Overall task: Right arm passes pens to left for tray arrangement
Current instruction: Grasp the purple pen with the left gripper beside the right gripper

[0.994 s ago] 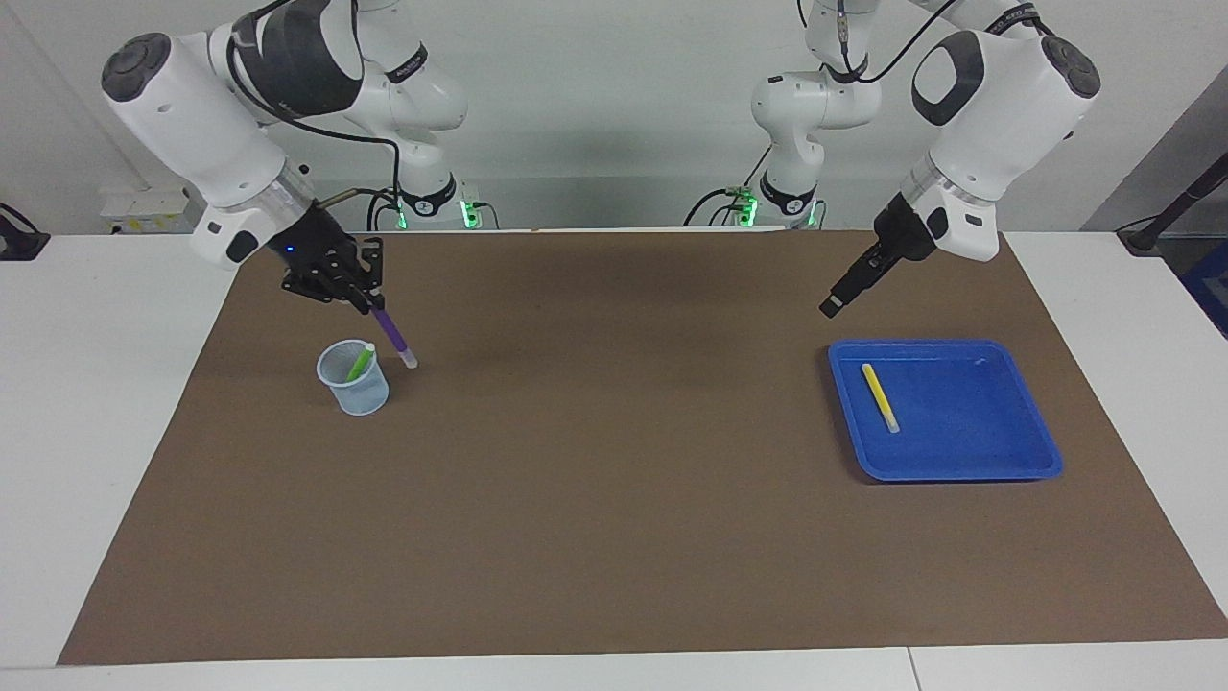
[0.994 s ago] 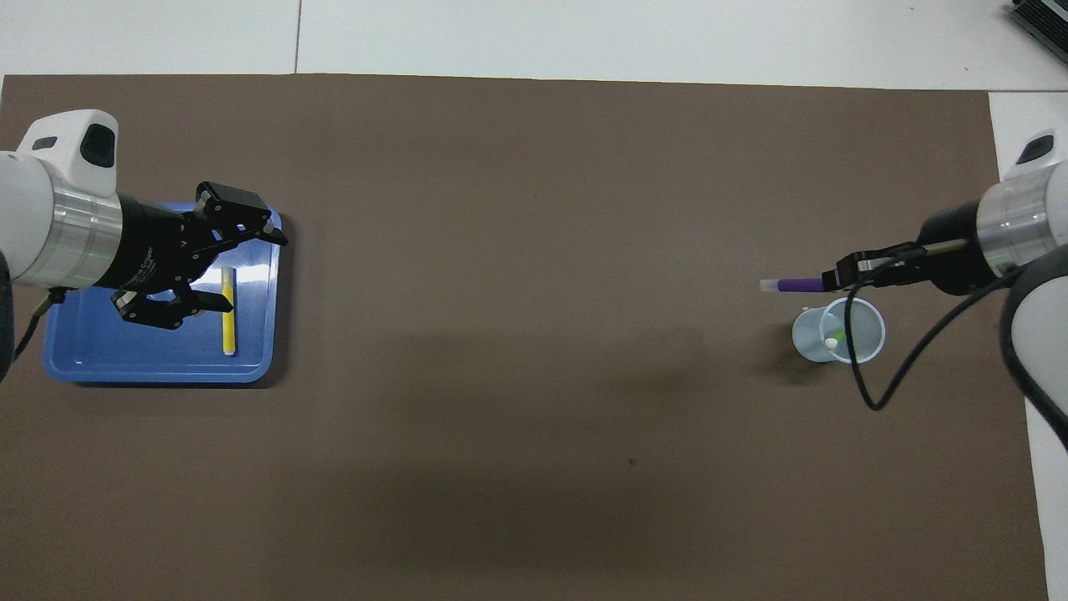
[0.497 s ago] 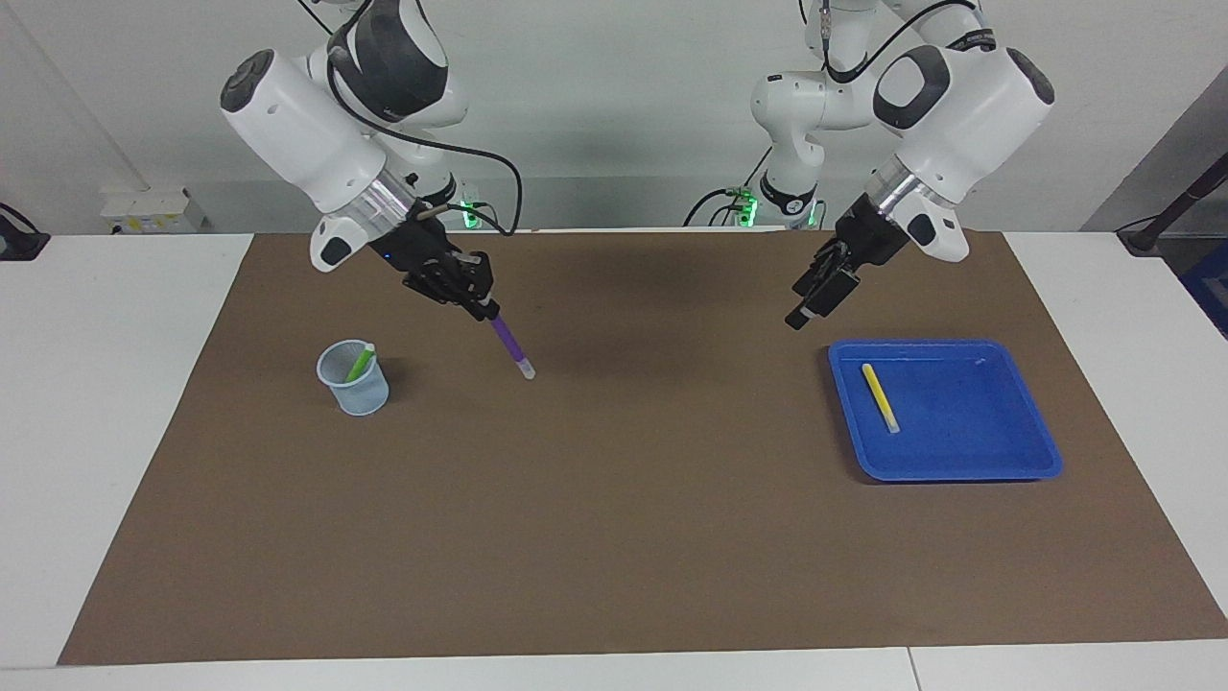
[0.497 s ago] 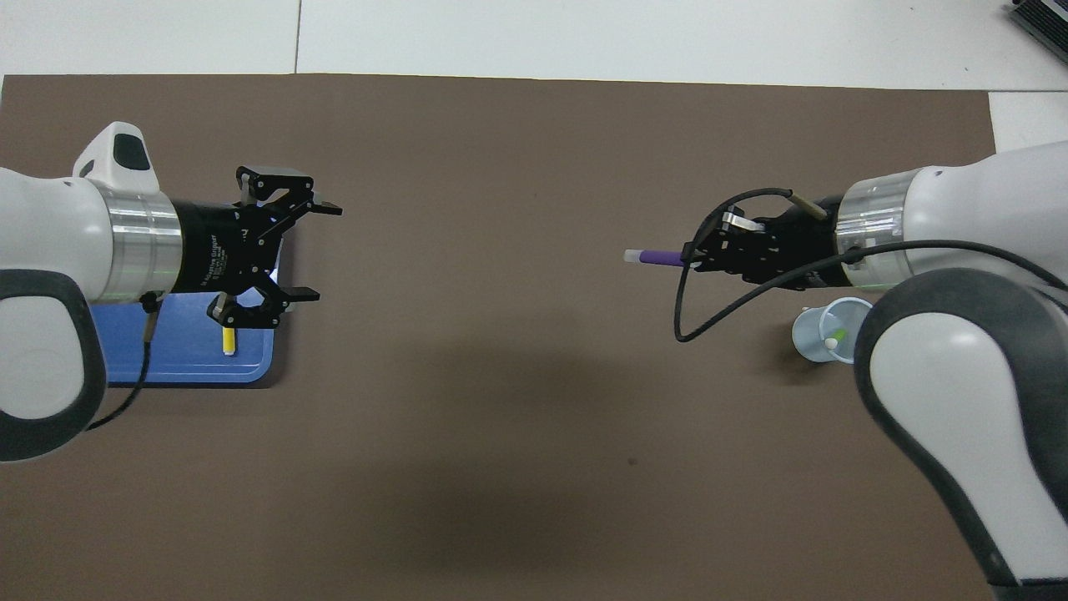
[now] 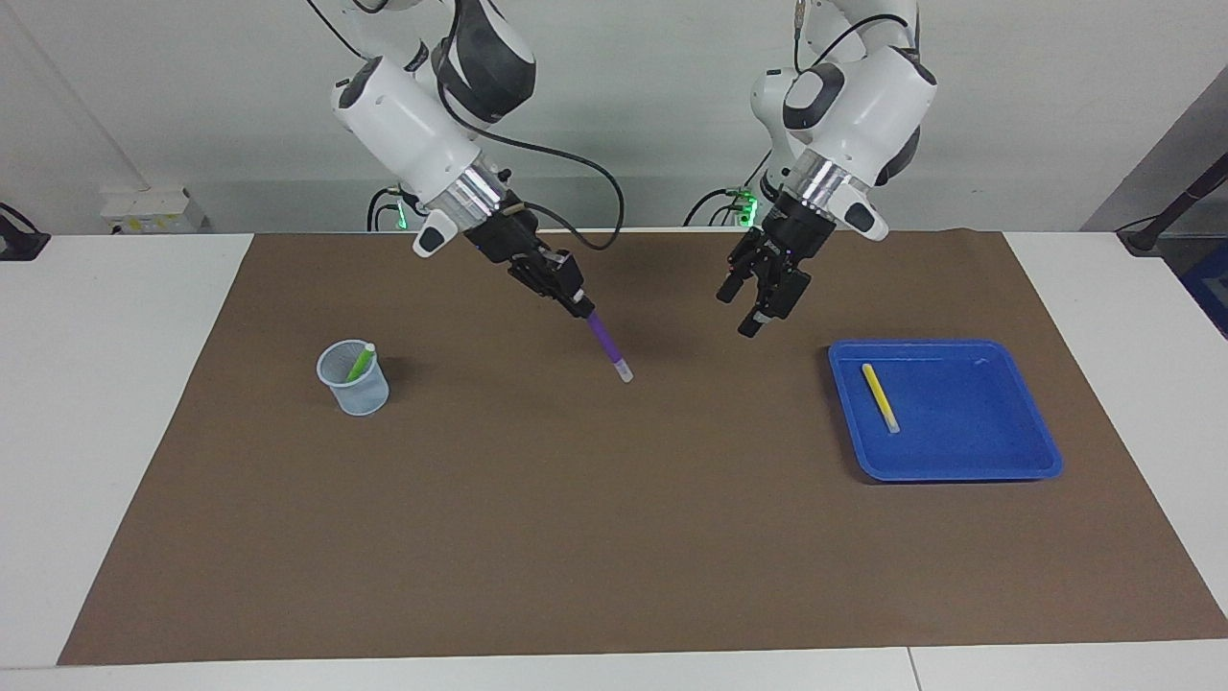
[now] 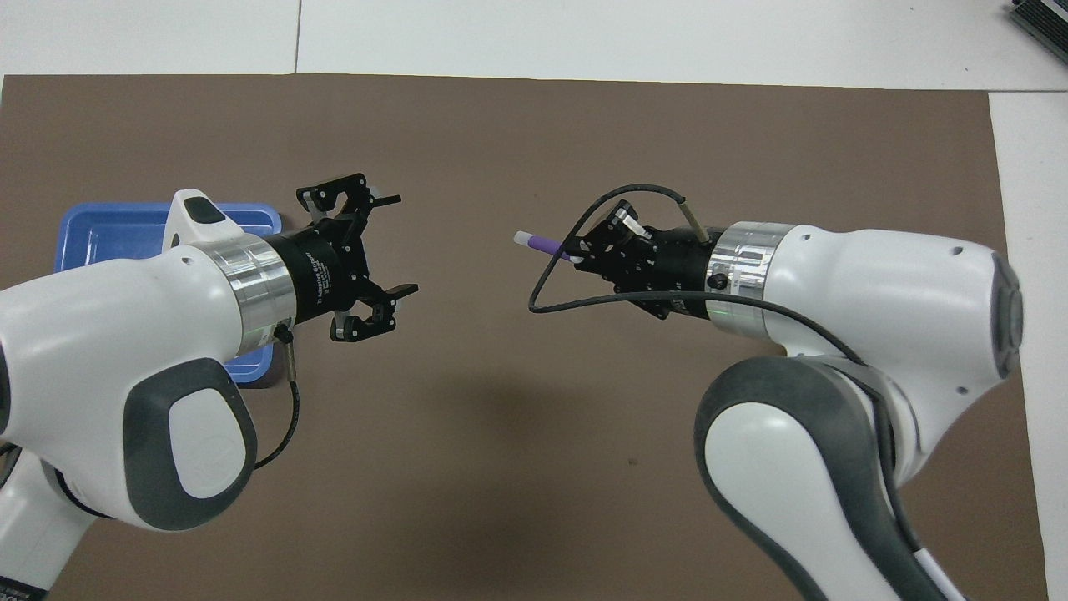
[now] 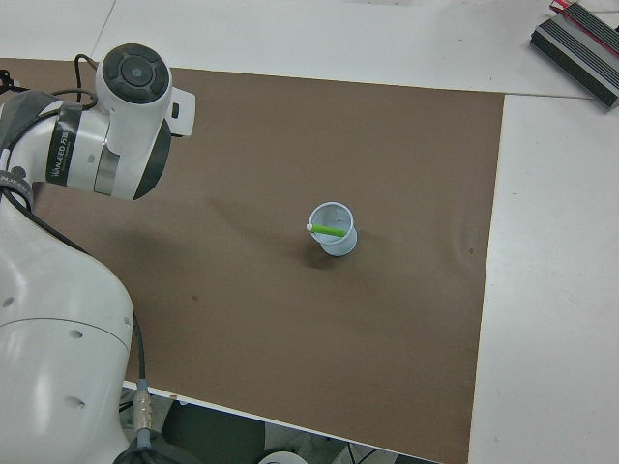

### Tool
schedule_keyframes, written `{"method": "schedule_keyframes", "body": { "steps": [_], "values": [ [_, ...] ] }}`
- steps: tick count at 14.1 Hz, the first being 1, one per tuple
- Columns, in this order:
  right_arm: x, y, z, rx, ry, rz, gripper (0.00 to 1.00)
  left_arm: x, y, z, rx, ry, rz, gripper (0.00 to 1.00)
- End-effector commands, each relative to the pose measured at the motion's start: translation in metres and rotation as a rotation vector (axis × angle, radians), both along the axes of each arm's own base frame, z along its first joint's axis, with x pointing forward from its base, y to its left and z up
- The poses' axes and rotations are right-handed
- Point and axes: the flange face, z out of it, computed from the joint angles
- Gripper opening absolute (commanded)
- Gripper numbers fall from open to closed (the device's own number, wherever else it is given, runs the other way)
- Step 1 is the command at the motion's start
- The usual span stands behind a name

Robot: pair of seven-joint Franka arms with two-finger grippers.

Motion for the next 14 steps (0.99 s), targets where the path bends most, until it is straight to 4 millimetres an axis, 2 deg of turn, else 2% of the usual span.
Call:
{"method": "schedule_keyframes", "body": {
  "steps": [1, 3, 5, 9, 11, 14],
  "values": [
    [-0.017, 0.006, -0.008, 0.070, 0.033, -0.062, 0.00, -0.020, -0.011, -0.009, -0.042, -0.009, 0.069, 0.98],
    [-0.020, 0.011, -0.008, 0.072, 0.042, -0.046, 0.00, -0.024, -0.019, -0.012, -0.066, 0.018, 0.070, 0.95],
    [-0.028, 0.025, -0.008, 0.086, 0.054, -0.031, 0.00, -0.029, -0.029, -0.018, -0.077, 0.039, 0.058, 0.95],
    [-0.028, 0.025, -0.007, 0.096, 0.059, -0.032, 0.00, -0.029, -0.050, -0.047, -0.119, 0.118, 0.053, 0.92],
    [-0.028, 0.025, -0.007, 0.095, 0.058, -0.031, 0.00, -0.029, -0.051, -0.052, -0.101, 0.094, -0.007, 0.93],
    [-0.027, 0.024, -0.007, 0.095, 0.056, -0.032, 0.00, -0.032, -0.056, -0.052, -0.161, 0.079, -0.033, 0.89]
  ]
}}
